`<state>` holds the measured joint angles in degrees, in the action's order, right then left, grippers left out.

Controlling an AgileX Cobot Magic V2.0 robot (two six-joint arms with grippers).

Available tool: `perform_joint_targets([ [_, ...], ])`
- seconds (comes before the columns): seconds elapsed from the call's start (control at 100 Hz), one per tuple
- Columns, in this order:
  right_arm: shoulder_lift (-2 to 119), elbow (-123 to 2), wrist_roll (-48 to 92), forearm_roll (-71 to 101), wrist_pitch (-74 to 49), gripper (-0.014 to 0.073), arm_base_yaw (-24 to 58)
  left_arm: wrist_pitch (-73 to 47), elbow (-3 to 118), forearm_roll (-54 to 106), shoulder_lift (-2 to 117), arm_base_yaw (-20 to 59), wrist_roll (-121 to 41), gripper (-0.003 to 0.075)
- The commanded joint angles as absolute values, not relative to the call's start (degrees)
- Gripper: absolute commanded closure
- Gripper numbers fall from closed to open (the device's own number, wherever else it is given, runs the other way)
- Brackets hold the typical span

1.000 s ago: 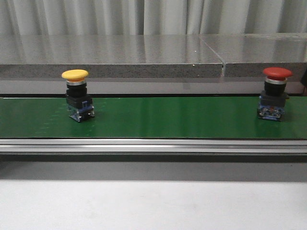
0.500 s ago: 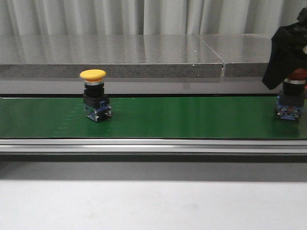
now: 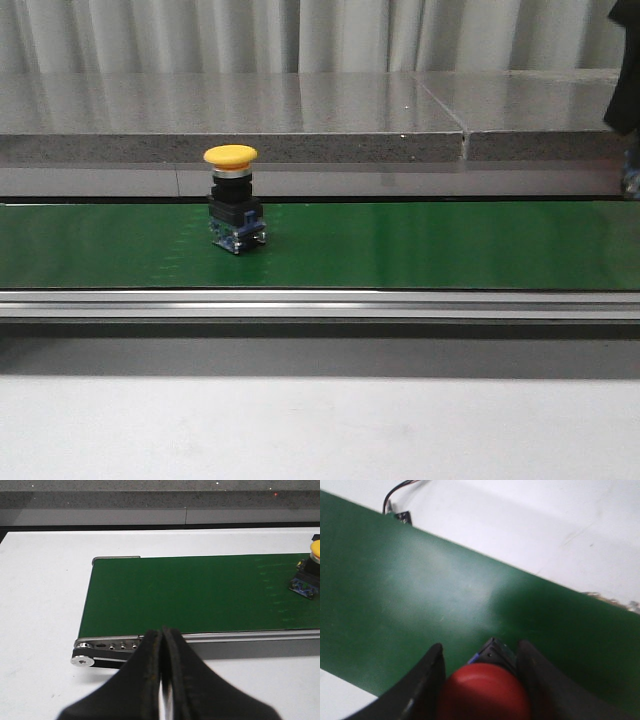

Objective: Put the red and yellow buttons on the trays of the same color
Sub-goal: 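Carry the red button into the red tray and open the right gripper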

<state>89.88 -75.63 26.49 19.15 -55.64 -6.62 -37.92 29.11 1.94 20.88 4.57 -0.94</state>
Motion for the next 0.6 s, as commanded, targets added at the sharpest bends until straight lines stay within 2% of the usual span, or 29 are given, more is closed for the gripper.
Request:
perform_joint_targets([
  [0.0, 86.87, -81.53, 25.76, 19.29, -56.42, 0.0429, -10.04, -33.78, 30.58, 2.57, 21.26, 4.74, -0.46, 0.0739],
  [0.44, 91.78, -92.5, 22.58, 20.24, -55.56, 0.0429, -35.24, -33.78, 30.58, 2.57, 21.26, 4.74, -0.46, 0.0739],
  [0.59, 96.83, -93.61, 22.42, 22.98, -51.53, 0.0429, -39.91, -33.78, 30.58, 2.57, 21.26, 4.74, -0.46, 0.0739],
])
